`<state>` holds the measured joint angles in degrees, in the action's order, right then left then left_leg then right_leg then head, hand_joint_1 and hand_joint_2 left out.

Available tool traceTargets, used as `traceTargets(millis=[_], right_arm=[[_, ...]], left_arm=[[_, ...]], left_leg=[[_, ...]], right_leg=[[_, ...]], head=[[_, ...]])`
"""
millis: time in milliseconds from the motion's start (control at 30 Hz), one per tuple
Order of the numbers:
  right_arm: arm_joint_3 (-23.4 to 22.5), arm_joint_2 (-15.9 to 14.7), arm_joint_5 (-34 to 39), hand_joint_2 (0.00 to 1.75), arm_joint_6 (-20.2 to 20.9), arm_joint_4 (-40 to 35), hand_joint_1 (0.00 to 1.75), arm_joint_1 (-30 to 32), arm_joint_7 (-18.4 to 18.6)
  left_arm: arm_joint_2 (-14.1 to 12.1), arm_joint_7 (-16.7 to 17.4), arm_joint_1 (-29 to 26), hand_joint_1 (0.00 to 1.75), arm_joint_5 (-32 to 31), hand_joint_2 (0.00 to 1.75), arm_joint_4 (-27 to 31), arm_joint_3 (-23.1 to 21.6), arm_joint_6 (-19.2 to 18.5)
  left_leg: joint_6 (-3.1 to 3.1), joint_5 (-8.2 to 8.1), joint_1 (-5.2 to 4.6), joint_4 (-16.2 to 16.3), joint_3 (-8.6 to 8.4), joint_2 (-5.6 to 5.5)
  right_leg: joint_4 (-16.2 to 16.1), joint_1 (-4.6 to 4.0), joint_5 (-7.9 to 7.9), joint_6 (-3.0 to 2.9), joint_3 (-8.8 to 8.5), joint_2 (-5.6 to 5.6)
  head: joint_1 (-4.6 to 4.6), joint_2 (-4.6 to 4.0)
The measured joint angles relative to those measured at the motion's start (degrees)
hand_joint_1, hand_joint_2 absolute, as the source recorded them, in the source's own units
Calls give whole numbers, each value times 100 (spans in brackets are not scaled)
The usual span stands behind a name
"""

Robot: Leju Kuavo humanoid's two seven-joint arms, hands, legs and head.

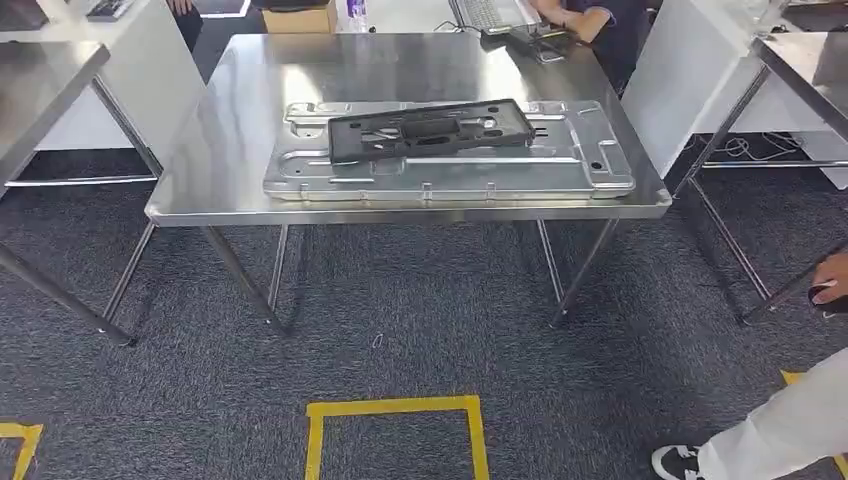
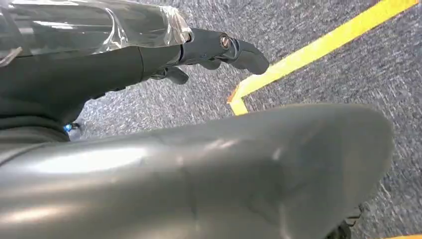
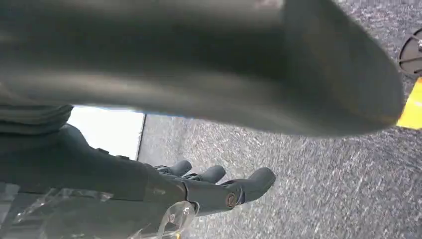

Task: Take the parts from the cabinet and place them on the table.

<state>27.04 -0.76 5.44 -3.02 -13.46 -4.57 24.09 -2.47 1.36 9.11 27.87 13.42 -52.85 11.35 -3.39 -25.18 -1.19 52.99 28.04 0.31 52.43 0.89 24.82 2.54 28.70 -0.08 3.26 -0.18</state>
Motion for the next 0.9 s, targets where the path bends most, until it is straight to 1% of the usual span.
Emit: traceTargets(millis=[67, 100, 133, 167, 233, 267, 300, 333, 367, 400, 433, 467, 500, 533, 567, 600, 633, 667, 700, 733, 767, 800, 833, 867, 900], right_arm=[[-22, 28, 15, 0, 0, 2, 0, 1, -2], [-31, 31, 46, 0, -2, 4, 0, -7, 2], [-42, 31, 48, 0, -4, 7, 0, -4, 17], [-46, 35, 52, 0, -4, 11, 0, -5, 24], [-50, 37, 55, 0, -4, 22, 0, 1, 26], [-55, 37, 61, 0, -4, 28, 0, 7, 33], [-59, 37, 63, 0, -4, 31, 0, 16, 35], [-63, 37, 87, 0, -11, 41, 0, 28, 33], [-66, 37, 112, 0, -24, 50, 0, 34, 33], [-68, 35, 116, 0, -39, 50, 0, 34, 33], [-77, 31, 133, 0, -61, 50, 0, 30, 24], [-83, 28, 161, 0, -70, 50, 0, 23, 15], [-87, 100, 199, 0, -70, 50, 0, 9, -13], [-98, 55, 236, 0, -94, 52, 0, 17, -41], [-107, 66, 243, 0, -105, 52, 0, 9, -83], [-114, 72, 266, 0, -129, 52, 0, 10, -103], [-118, 70, 291, 0, -142, 57, 0, 17, -129], [-118, 66, 293, 0, -144, 57, 0, 18, -162], [-120, 63, 299, 0, -151, 57, 0, 10, -179], [-122, 63, 302, 0, -162, 57, 0, -6, -194], [-122, 63, 299, 0, -162, 57, 0, -13, -197], [-122, 63, 299, 0, -162, 57, 0, -9, -197], [-122, 63, 293, 0, -160, 57, 0, -5, -192], [-122, 63, 286, 0, -157, 59, 0, -5, -168], [-122, 57, 286, 0, -155, 66, 0, -5, -157]], left_arm=[[-9, -26, 3, 0, 2, 0, 0, 0, 37], [-9, -64, 7, 0, 7, 0, 0, 0, 68], [-7, -96, 7, 0, 24, 0, 0, 0, 90], [-9, -105, 6, 0, 28, 0, 0, 0, 116], [-7, -107, -11, 0, 28, 0, 0, 0, 120], [-7, -109, -27, 0, 28, 0, 0, 0, 120], [-7, -114, -38, 0, 31, 0, 0, 0, 120], [-7, -118, -46, 0, 56, 0, 0, 0, 120], [-7, -118, -48, 0, 94, 0, 0, 0, 120], [-7, -116, -57, 0, 122, 0, 0, 0, 120], [-7, -90, -75, 0, 125, 0, 0, 0, 118], [-9, -79, -104, 0, 129, 0, 0, 2, 116], [-70, -79, -111, 0, 138, 0, -9, 2, 118], [-46, -79, -130, 0, 138, 0, -9, 2, 118], [-53, -79, -144, 0, 140, 0, -9, 0, 118], [-50, -76, -154, 0, 140, 0, -9, 0, 116], [-52, -76, -141, 0, 138, 0, -9, 0, 114], [-53, -85, -115, 0, 127, 0, -9, 0, 111], [-50, -124, -97, 0, 122, 0, -9, 0, 113], [-50, -155, -88, 0, 125, 0, -9, 0, 114], [-48, -182, -82, 0, 129, 0, -9, 0, 116], [-48, -206, -75, 0, 129, 0, -9, 0, 118], [-46, -223, -61, 0, 129, 0, -9, 0, 118], [-42, -258, -43, 0, 127, 0, -9, 0, 120], [-31, -293, -14, 0, 125, 0, -7, 0, 122]], left_leg=[[-17, 10, -1, -1, 0, 4], [-71, 52, 50, -72, -19, 26], [-96, 74, 83, -104, -46, 52], [-104, 73, 104, -105, -44, 72], [-107, 73, 105, -104, -40, 134], [-103, 69, 105, -99, -36, 161], [-99, 66, 106, -96, -36, 194], [-82, 54, 116, -94, -45, 229], [-58, 38, 132, -88, -55, 256], [-21, 14, 158, -76, -80, 293], [30, -21, 187, -52, -107, 328], [92, -64, 216, -26, -133, 363], [145, -86, 161, -29, -119, 378], [179, -116, 165, 19, -120, 406], [196, -110, 150, 5, -122, 418], [201, -111, 169, -5, -139, 448], [206, -114, 182, -5, -139, 478], [251, -185, 228, 60, -128, 389], [266, -381, 232, 320, -16, 198], [275, -629, 226, 788, 195, 123], [274, -854, 216, 1330, 456, 92], [266, -995, 210, 1776, 686, 74], [251, -1013, 202, 2030, 840, 60], [223, -912, 188, 2004, 868, 46], [171, -662, 165, 1677, 762, 25]], right_leg=[[-14, 6, -15, 23, 3, 13], [-5, -31, -2, 64, -5, 25], [122, -7, 111, 69, 39, 27], [446, -17, 308, 71, 194, 29], [1456, 10, 750, 90, 688, 28], [1873, 16, 891, 99, 909, 28], [2137, 23, 935, 106, 1063, 27], [2111, 34, 823, 112, 1085, 25], [1771, 43, 593, 114, 945, 15], [1203, 57, 281, 123, 683, -23], [591, 73, -20, 147, 381, -130], [175, 69, -49, 192, 173, -268], [238, 37, -7, 157, 214, -291], [200, 16, -11, 72, 217, -229], [236, 11, 4, 18, 247, -202], [247, -11, 21, -19, 258, -161], [255, -24, 22, -54, 277, -115], [242, -9, 3, -114, 274, -58], [241, -13, -5, -133, 278, -12], [243, -23, -10, -165, 285, 35], [244, -40, -10, -190, 288, 90], [245, -62, -10, -203, 288, 160], [246, -81, -10, -205, 286, 231], [246, -97, -11, -206, 278, 305], [246, -114, -11, -207, 265, 390]], head=[[0, -2], [0, 0], [-4, -2], [-13, 0], [-28, -2], [-28, -2], [-31, -2], [-31, -2], [-31, -2], [-31, -2], [-31, 0], [-28, -2], [-52, -2], [-42, 0], [-42, 0], [-9, 0], [-13, 0], [-11, 0], [0, 0], [2, 0], [11, 0], [13, -2], [13, 0], [13, 0], [13, -2]])
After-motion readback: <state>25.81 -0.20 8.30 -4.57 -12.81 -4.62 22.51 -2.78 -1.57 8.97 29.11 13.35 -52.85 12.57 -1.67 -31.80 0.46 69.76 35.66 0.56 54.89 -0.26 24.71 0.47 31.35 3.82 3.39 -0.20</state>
